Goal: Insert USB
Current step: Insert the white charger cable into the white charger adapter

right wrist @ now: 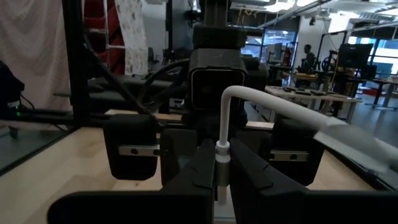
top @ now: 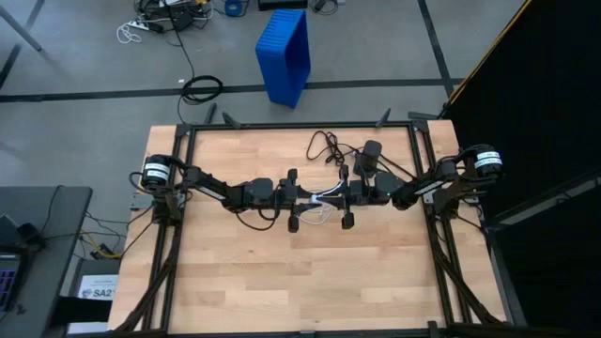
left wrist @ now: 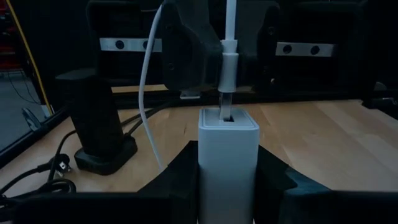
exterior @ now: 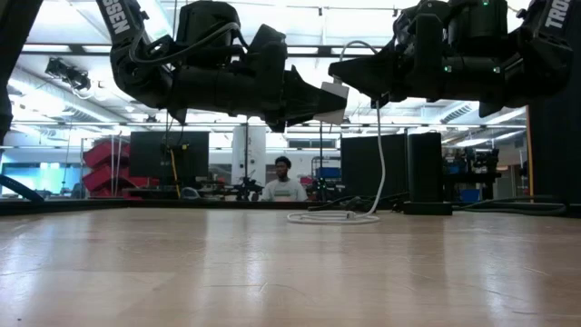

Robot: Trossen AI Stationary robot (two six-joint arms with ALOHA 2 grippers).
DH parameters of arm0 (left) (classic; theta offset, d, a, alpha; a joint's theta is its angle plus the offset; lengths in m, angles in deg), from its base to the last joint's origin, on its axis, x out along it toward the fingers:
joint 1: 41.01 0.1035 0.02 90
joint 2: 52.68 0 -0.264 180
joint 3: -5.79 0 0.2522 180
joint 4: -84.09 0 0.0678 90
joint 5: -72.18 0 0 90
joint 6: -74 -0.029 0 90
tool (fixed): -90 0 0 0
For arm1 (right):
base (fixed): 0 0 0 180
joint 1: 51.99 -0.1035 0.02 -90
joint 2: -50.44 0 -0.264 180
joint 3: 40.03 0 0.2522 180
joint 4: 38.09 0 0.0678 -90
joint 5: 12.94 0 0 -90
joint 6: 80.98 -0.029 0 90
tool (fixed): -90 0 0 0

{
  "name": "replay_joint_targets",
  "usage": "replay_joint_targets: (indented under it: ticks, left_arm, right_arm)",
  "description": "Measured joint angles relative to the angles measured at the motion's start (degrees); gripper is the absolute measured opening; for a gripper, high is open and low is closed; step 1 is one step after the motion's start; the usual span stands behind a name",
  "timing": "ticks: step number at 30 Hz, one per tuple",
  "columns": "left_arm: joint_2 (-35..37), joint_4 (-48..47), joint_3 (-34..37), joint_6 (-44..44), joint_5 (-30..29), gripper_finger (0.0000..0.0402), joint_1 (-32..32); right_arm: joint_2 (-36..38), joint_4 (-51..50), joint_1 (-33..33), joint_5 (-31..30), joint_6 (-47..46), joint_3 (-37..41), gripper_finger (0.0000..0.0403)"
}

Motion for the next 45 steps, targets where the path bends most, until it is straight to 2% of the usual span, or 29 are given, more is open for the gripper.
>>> replay_joint_targets:
  ticks: [8, 13, 27, 35, 45]
  left_arm:
    - [0.0, 1.16, -0.02, -0.07, 0.1, 0.007, 0.0]
    - [0.0, 0.76, -0.93, -0.02, 2.83, 0.007, 0.0]
    - [-0.04, 1.24, -1.27, 0.02, 2.32, 0.007, -0.04]
    - [-0.09, 6.83, 0.37, 0.25, 2.11, 0.007, -0.07]
    - [-0.09, 7.38, 0.42, 0.85, 4.57, 0.007, -0.04]
  right_arm:
    - [0.0, 0.82, 0.0, 0.83, -0.78, 0.02, 0.0]
    - [0.03, 0.78, -0.02, 3.0, -0.94, -0.38, 0.0]
    - [0.09, -1.32, 0.02, 1.23, 0.54, -0.81, 0.0]
    - [0.0, -0.63, -0.5, 0.48, 1.69, -0.92, 0.0]
    - [0.02, -1.19, -0.31, 1.65, 0.26, -0.85, 0.0]
